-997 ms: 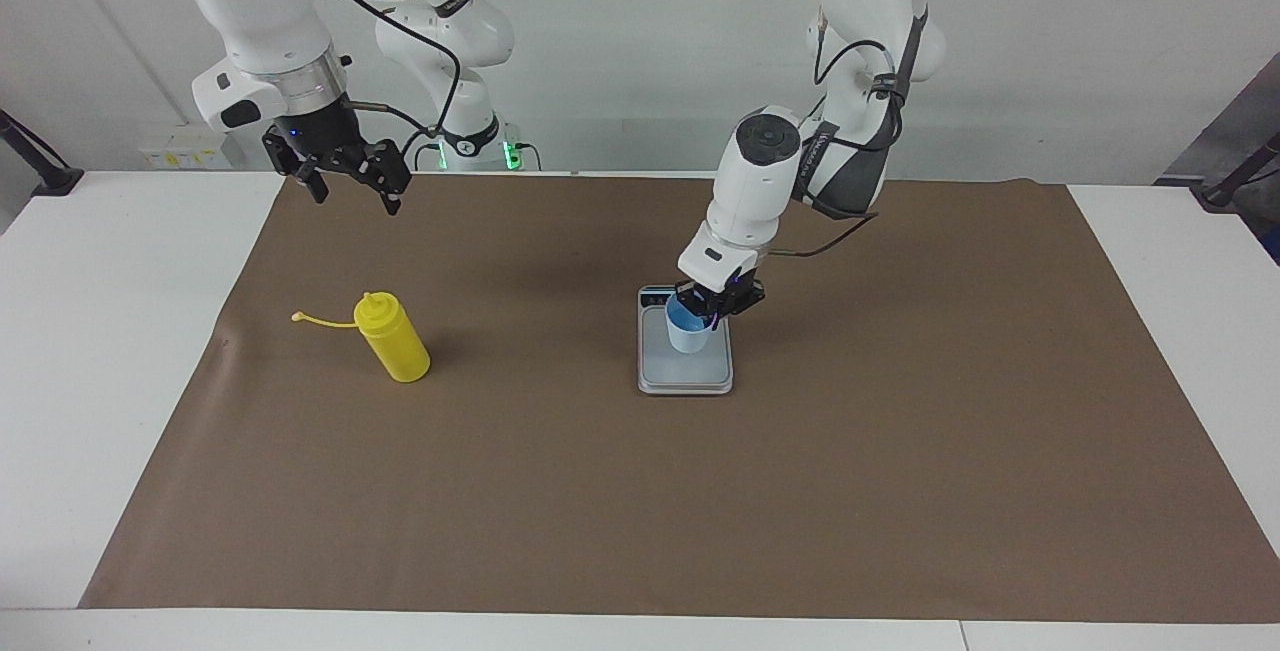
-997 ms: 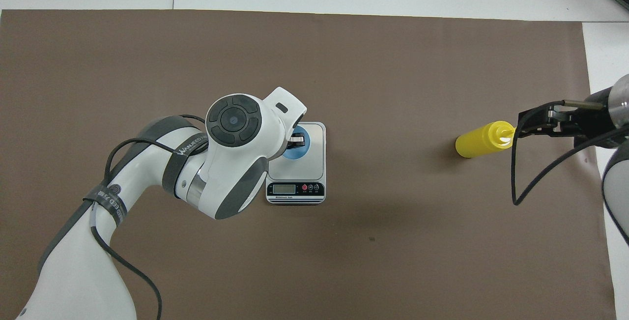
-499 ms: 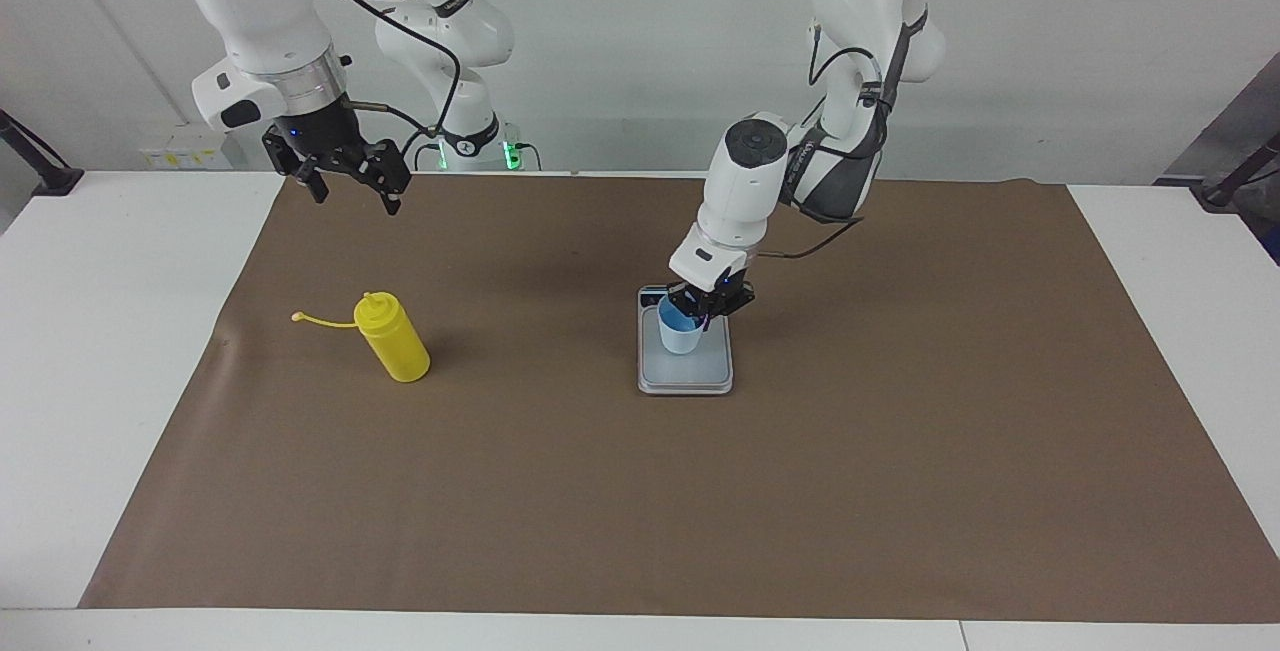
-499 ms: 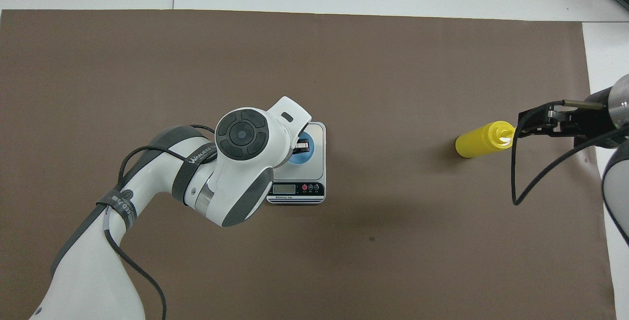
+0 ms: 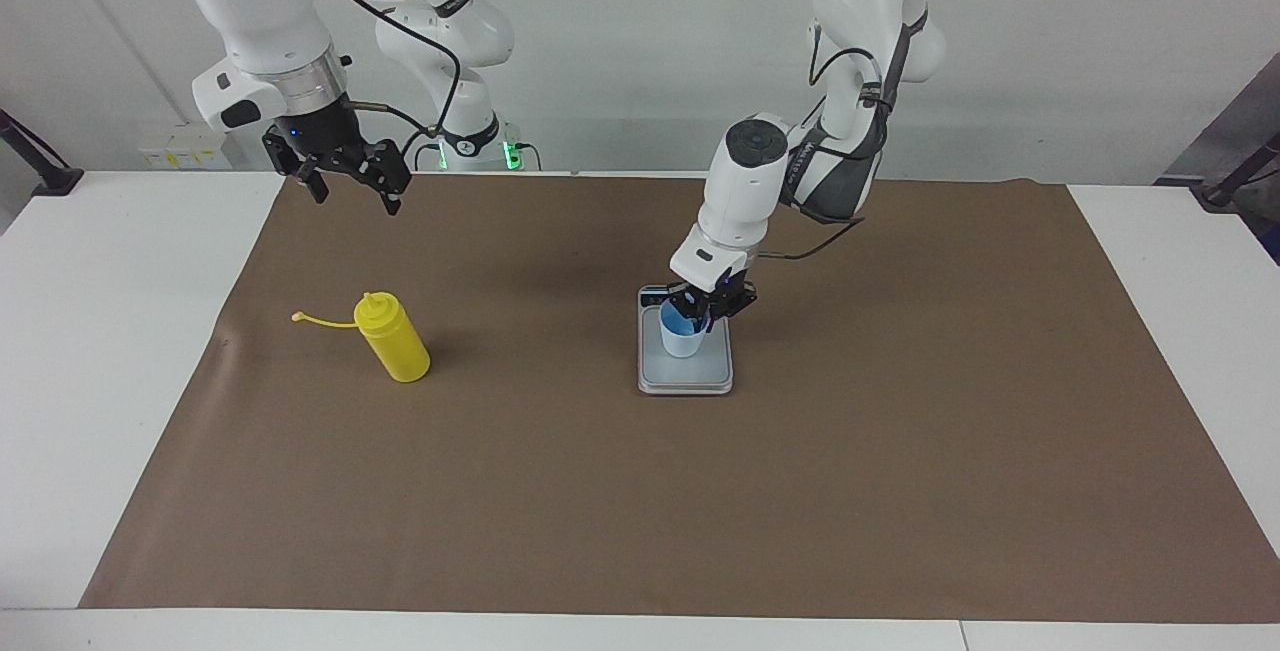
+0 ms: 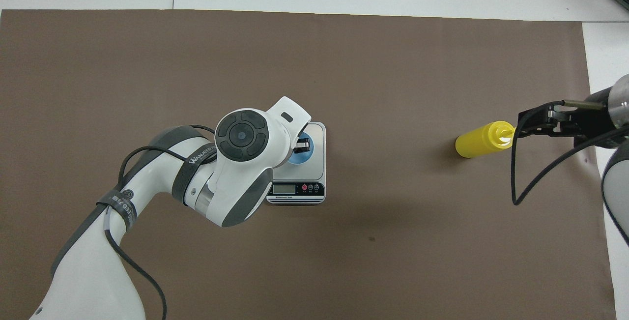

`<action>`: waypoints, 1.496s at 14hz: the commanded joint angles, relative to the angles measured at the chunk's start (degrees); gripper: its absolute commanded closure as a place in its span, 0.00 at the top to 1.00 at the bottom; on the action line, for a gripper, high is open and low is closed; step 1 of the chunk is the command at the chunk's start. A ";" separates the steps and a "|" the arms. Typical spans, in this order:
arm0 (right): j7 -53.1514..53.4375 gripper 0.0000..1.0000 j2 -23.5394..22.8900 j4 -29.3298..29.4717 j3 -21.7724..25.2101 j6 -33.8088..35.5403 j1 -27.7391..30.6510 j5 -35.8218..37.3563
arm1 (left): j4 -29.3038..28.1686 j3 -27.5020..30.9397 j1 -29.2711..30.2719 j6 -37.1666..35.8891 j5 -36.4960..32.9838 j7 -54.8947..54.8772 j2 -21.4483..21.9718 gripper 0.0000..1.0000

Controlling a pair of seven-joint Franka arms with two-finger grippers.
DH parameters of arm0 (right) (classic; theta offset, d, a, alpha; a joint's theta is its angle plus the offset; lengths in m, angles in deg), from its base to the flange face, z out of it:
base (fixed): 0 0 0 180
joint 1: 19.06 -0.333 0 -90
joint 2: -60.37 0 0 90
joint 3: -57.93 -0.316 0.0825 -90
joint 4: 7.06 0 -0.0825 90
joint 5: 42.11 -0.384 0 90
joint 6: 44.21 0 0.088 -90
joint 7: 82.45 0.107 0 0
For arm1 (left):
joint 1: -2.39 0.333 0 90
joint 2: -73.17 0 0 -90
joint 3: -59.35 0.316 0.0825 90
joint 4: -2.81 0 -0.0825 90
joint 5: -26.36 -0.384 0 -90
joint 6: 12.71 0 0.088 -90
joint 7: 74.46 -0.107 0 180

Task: Pour seasoning into cup on scale with both arms
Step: 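Open the left gripper and withdraw it from the cup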

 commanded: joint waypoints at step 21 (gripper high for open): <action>-1.45 1.00 1.45 -1.72 -0.32 -0.87 0.83 -1.18 | 11.27 2.37 23.92 -33.43 -0.74 -39.13 17.16 1.00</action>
